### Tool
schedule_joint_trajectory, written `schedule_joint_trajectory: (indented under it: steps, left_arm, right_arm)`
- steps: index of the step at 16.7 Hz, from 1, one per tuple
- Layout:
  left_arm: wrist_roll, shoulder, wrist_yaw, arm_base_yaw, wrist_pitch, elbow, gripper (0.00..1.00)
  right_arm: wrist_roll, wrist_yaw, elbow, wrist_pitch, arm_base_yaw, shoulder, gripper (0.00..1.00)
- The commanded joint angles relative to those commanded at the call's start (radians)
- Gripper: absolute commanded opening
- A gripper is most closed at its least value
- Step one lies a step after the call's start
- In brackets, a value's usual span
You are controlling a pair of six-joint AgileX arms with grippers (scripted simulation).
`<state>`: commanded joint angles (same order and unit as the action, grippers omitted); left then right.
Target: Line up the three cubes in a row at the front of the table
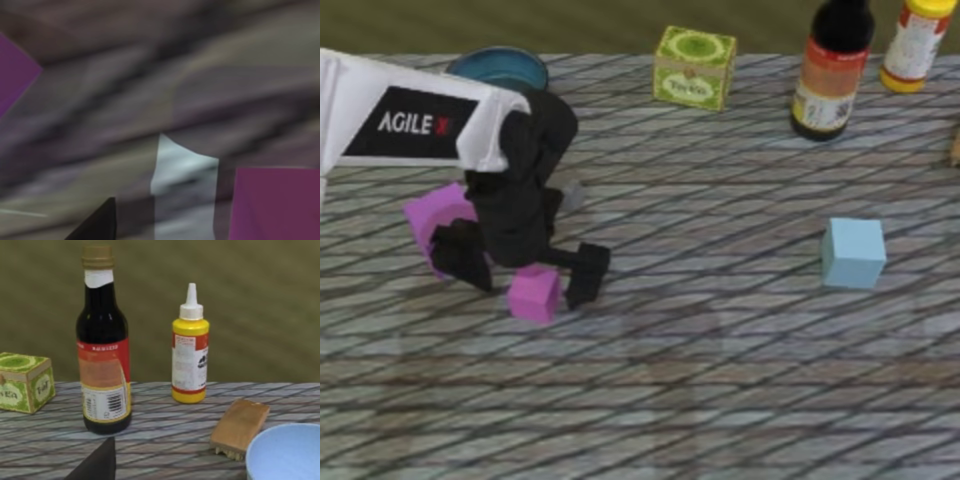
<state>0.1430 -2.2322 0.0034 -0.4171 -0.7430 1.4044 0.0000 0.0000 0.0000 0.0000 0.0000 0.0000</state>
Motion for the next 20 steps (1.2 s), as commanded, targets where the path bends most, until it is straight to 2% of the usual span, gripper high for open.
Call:
schedule_joint_trajectory:
  steps: [10, 20]
  left_arm:
    - [0.000, 0.000, 0.000, 0.000, 0.000, 0.000, 0.02]
    - [-0.003, 0.037, -0.005, 0.002, -0.018, 0.014, 0.00]
  right_arm:
    - [0.000, 0.000, 0.000, 0.000, 0.000, 0.000, 1.00]
    - [0.000, 0.000, 0.000, 0.000, 0.000, 0.000, 1.00]
